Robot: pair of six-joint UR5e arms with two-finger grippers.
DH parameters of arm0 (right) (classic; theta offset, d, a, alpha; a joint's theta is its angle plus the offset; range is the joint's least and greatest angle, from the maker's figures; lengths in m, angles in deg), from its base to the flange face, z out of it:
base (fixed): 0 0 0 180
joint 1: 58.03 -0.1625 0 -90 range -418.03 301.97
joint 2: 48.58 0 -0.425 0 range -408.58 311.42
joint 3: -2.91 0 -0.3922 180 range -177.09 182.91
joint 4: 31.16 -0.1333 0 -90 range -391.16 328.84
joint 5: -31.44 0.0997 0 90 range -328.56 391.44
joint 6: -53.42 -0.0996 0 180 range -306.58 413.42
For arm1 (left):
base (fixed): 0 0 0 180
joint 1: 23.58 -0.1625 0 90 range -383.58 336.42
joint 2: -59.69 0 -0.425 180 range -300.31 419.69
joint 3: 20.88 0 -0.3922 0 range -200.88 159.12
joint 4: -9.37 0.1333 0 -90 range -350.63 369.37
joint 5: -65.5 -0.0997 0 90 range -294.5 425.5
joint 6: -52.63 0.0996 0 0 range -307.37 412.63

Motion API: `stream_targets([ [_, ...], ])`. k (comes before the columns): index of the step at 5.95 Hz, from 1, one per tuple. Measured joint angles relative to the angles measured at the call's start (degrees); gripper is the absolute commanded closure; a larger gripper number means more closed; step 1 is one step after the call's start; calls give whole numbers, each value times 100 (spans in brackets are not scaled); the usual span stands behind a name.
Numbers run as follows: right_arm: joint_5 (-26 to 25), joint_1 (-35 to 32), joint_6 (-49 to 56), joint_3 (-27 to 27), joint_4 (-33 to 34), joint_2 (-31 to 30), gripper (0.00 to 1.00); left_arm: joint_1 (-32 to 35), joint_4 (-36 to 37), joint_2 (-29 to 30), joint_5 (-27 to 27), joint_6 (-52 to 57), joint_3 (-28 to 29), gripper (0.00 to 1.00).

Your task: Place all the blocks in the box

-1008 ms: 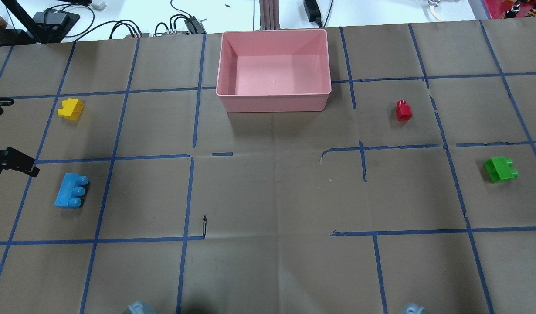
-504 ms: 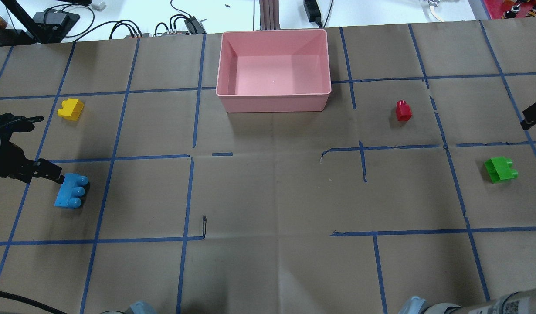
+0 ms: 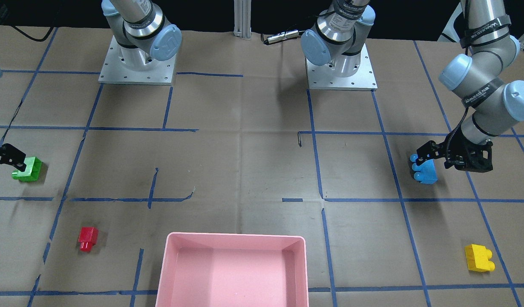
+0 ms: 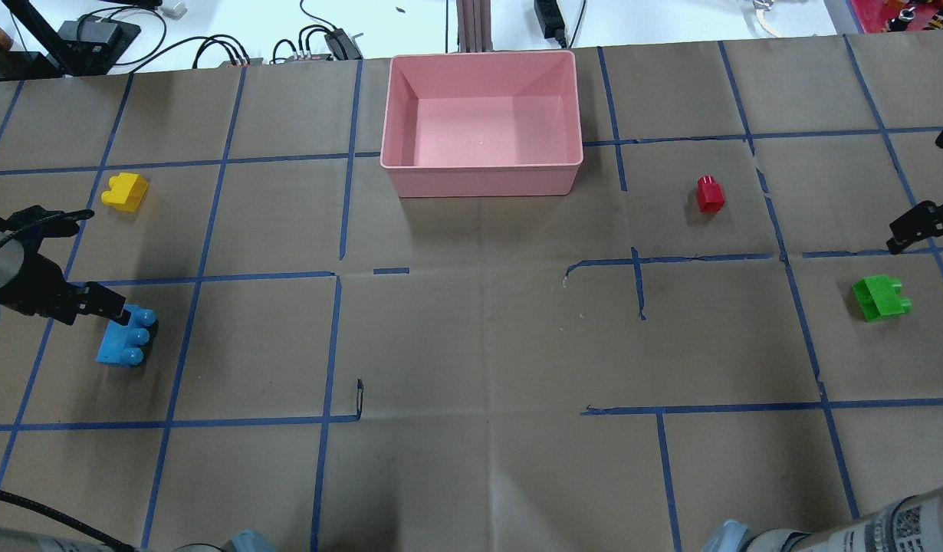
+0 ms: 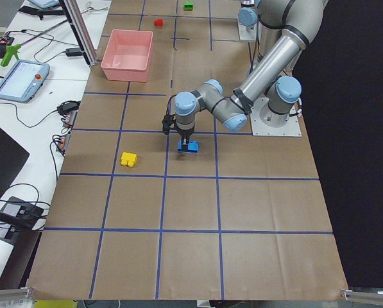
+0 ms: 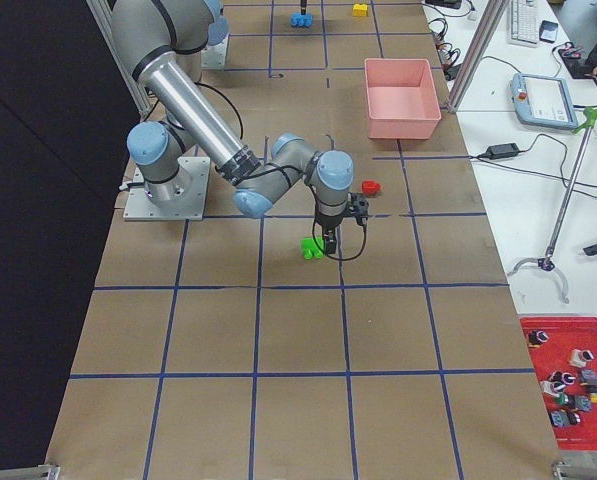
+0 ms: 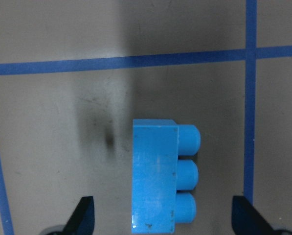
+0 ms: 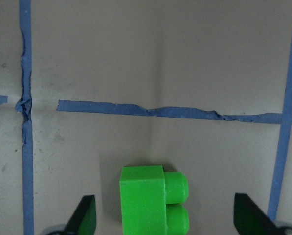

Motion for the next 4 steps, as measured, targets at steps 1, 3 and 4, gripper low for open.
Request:
stream_targets([
  [1, 2, 0, 10, 180, 174, 9, 0, 3, 380, 156, 11, 14, -131, 1],
  [3, 8, 9, 103, 371, 386, 71, 0, 5, 773, 361, 4, 45, -200, 2],
  [4, 10, 54, 225, 430, 494, 113, 0, 5, 830, 395, 11, 48, -201, 6],
])
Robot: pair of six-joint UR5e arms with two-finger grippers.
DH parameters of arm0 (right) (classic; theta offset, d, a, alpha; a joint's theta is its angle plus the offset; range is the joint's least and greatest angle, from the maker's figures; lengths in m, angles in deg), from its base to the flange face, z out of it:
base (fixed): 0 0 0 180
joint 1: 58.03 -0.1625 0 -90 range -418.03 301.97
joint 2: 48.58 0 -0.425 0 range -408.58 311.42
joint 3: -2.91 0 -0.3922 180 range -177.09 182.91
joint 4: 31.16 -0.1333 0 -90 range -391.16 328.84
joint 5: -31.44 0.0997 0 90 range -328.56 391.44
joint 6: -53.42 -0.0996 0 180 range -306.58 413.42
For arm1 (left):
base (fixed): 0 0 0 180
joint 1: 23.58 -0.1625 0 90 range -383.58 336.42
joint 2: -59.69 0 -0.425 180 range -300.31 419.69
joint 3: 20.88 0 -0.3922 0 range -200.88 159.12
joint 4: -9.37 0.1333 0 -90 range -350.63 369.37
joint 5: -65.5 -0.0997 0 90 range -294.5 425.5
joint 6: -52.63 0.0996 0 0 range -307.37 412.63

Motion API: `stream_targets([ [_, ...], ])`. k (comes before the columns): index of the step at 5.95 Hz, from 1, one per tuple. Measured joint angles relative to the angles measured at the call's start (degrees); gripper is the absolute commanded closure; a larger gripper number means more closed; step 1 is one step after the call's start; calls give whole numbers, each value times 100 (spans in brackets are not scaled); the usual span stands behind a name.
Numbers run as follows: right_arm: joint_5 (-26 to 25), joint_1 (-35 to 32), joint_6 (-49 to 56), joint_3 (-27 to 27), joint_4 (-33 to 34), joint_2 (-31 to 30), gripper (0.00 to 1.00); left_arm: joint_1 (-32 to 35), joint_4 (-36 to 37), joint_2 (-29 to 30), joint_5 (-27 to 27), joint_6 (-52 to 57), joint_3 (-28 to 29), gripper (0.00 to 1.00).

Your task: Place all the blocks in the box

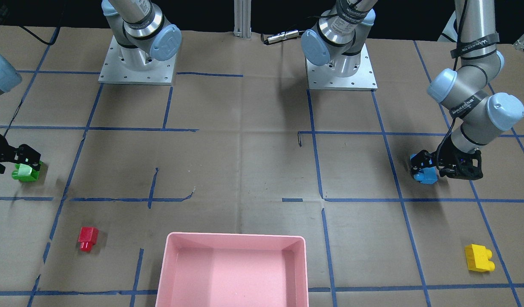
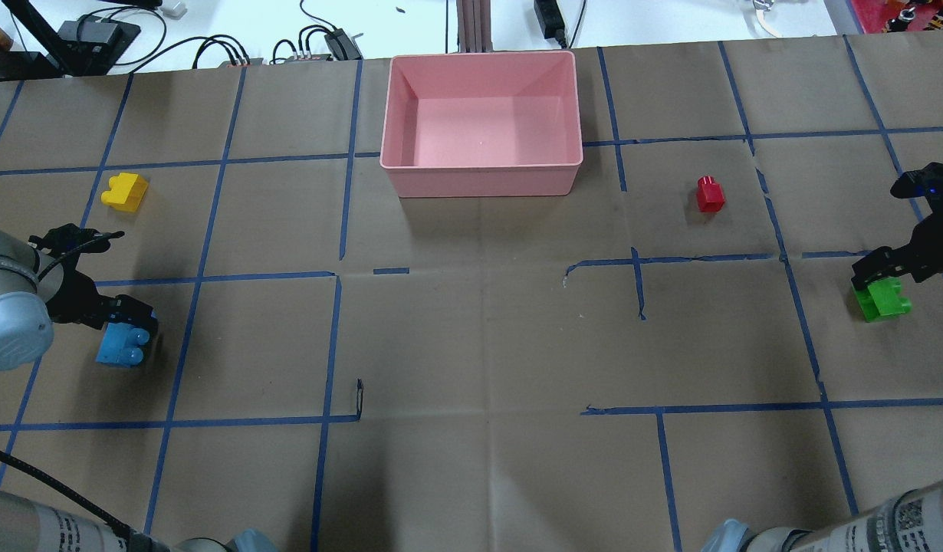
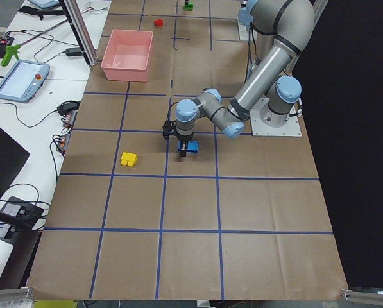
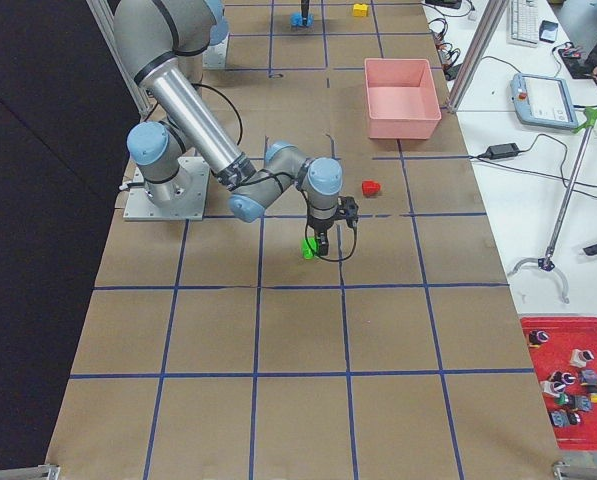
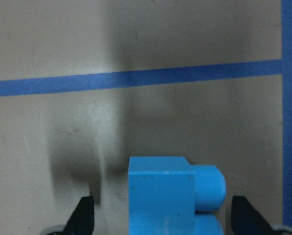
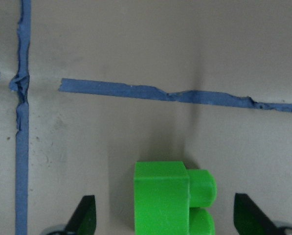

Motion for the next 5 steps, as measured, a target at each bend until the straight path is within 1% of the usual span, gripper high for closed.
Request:
stream_targets([
  [1, 3, 91, 57, 31, 42, 59, 0, 7, 30, 19, 14, 3, -1, 17],
  [2, 2, 168, 77, 60, 53, 113, 0, 13, 51, 26, 58, 4, -1, 31],
  [5, 5, 224, 171, 133, 105, 149, 1, 17, 69, 6, 139, 30, 29, 81],
])
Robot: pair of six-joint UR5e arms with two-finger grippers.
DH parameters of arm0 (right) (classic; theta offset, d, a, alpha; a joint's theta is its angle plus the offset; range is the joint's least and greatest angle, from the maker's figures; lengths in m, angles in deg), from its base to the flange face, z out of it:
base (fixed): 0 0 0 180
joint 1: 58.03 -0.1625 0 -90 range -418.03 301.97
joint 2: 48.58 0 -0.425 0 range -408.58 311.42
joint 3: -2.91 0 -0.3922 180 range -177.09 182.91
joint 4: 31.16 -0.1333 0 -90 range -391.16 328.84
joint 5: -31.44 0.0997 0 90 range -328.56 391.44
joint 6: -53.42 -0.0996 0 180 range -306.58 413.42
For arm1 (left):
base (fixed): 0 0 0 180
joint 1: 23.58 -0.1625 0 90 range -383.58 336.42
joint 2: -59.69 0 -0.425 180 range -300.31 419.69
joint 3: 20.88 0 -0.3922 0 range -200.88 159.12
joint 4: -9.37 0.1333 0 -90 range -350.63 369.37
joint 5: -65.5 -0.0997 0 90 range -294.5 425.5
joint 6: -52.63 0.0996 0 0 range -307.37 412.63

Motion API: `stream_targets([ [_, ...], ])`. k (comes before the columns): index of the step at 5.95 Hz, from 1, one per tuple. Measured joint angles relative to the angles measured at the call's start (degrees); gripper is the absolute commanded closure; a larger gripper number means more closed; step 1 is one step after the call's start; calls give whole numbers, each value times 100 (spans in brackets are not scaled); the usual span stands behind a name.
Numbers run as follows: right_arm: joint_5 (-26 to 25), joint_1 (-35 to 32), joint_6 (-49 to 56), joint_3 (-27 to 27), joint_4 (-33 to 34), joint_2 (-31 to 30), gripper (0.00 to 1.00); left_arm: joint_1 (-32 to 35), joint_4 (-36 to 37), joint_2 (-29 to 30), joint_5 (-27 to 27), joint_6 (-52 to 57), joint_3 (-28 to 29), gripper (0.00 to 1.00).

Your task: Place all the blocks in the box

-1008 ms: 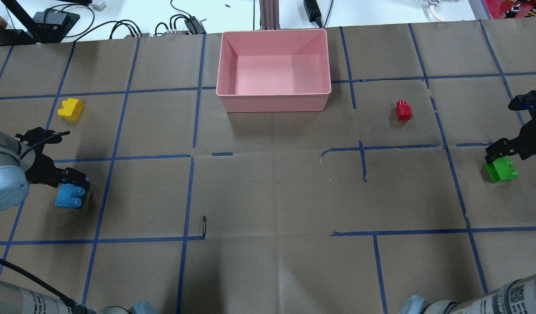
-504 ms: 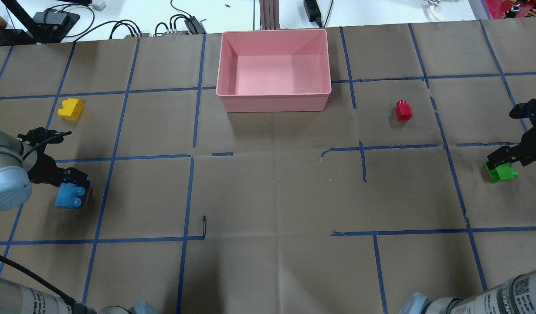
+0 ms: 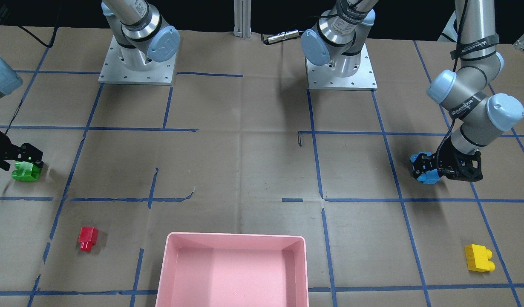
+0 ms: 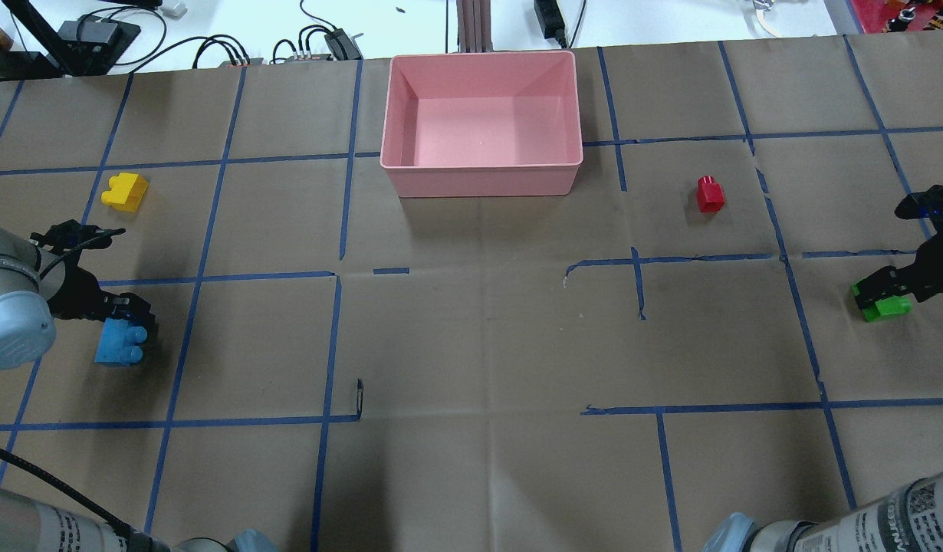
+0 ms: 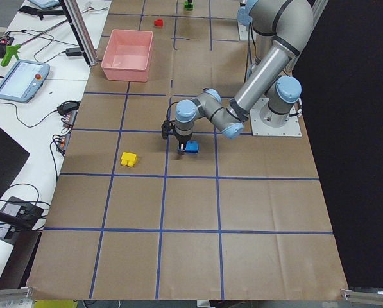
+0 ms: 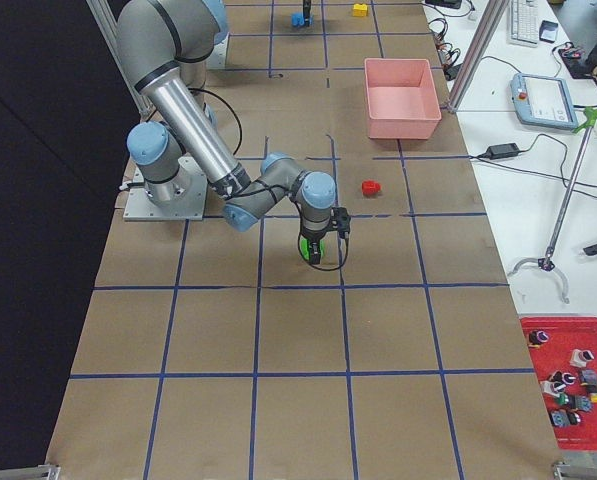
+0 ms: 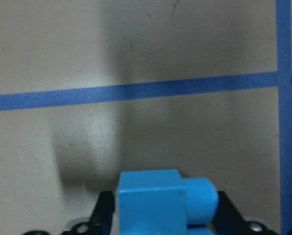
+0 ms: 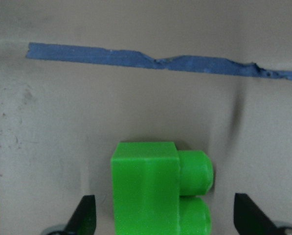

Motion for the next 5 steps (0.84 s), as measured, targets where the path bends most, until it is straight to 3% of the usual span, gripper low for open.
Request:
stream_targets([
  [1, 32, 3, 11, -15, 9, 6, 12, 4, 4, -34, 4, -1, 13, 88],
  [3, 81, 1, 4, -22, 11, 27, 16, 14, 20, -84, 79, 0, 90, 94],
  [4, 86, 1, 2, -28, 7, 74, 29, 54, 17, -108, 167, 4, 173, 94],
  [5, 82, 0, 7, -37, 3, 104, 53, 180, -14, -154, 244, -8, 338, 94],
])
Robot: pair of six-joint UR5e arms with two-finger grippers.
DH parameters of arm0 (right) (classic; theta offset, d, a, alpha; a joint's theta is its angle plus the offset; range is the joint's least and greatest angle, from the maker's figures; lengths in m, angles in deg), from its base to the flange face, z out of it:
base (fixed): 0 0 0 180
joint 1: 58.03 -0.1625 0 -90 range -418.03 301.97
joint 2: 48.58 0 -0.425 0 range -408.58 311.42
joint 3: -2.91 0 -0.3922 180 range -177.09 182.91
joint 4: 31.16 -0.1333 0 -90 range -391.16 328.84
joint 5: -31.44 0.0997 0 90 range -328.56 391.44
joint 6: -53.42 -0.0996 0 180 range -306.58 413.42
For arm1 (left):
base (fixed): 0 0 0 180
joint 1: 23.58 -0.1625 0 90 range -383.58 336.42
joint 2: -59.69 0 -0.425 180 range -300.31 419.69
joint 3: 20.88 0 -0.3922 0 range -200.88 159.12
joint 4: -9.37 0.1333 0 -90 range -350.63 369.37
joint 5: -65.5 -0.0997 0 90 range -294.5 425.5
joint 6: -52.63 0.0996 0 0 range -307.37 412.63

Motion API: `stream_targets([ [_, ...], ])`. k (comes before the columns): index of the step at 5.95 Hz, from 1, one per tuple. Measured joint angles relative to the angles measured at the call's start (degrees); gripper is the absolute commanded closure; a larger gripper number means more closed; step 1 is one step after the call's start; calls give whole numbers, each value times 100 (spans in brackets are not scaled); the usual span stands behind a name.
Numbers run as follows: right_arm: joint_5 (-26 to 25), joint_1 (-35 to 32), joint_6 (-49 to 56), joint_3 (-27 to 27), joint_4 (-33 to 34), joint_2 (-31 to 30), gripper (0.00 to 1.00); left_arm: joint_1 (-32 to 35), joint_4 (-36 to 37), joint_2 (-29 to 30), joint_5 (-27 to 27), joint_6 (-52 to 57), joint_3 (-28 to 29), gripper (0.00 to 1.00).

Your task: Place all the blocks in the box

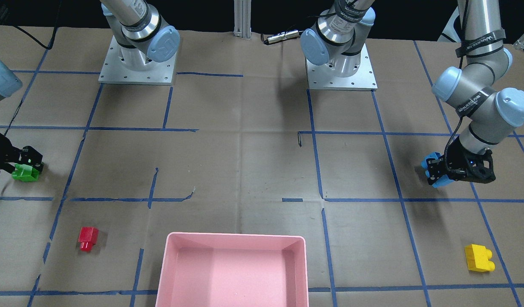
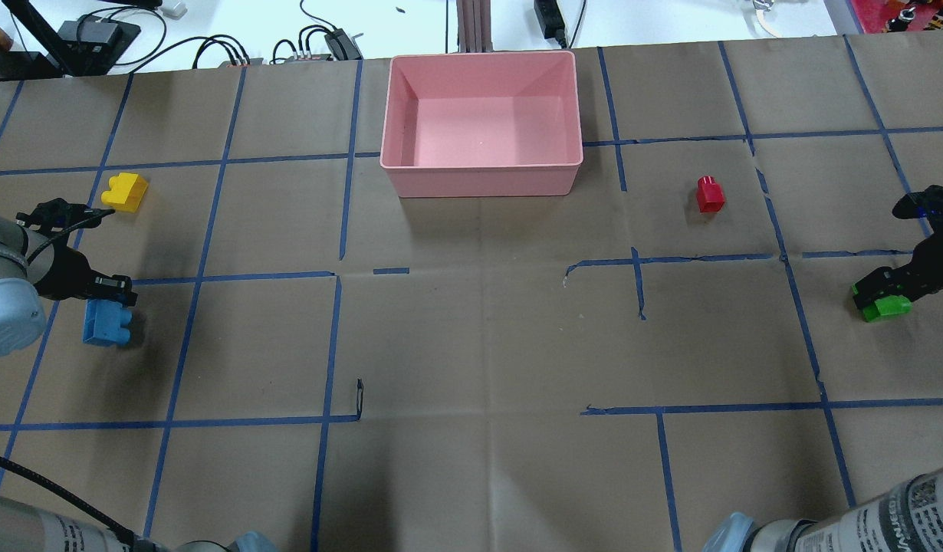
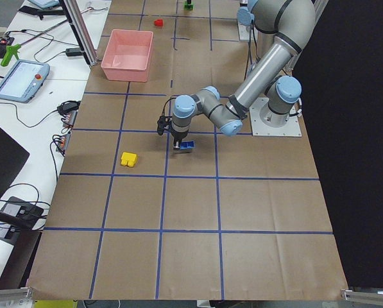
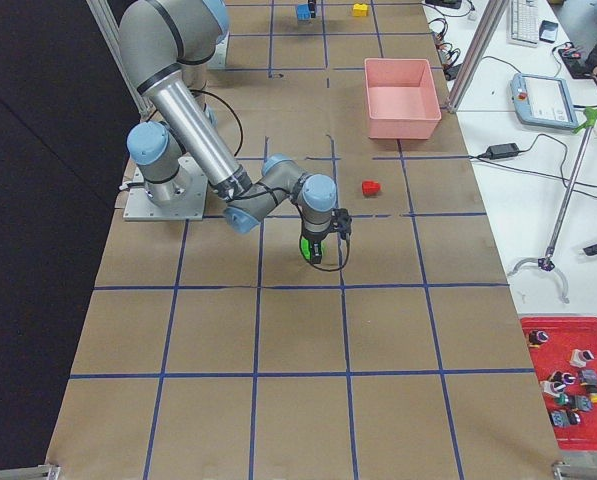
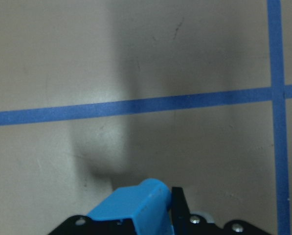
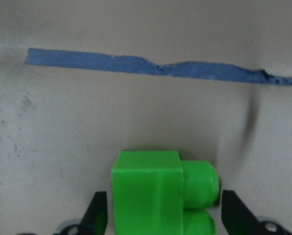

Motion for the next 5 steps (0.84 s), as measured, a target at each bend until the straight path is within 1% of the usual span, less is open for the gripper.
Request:
stream_targets([
  [1, -18, 0, 11, -11, -7, -10, 71, 198, -234, -35, 54, -31, 373, 94],
  [2, -46, 0, 17, -23, -19, -37, 91, 450, -940, 6, 75, -91, 1122, 94],
  [3, -62, 0, 6, -37, -38, -77, 91, 739, -1980, 128, 81, -333, 2138, 94],
  [4, -64, -17, -22, -155, -83, -119, 91, 1087, -2811, 346, 80, -765, 3101, 94],
  [5, -45, -69, -41, -441, -160, -188, 92, 1504, -3151, 650, 84, -1391, 3779, 94],
])
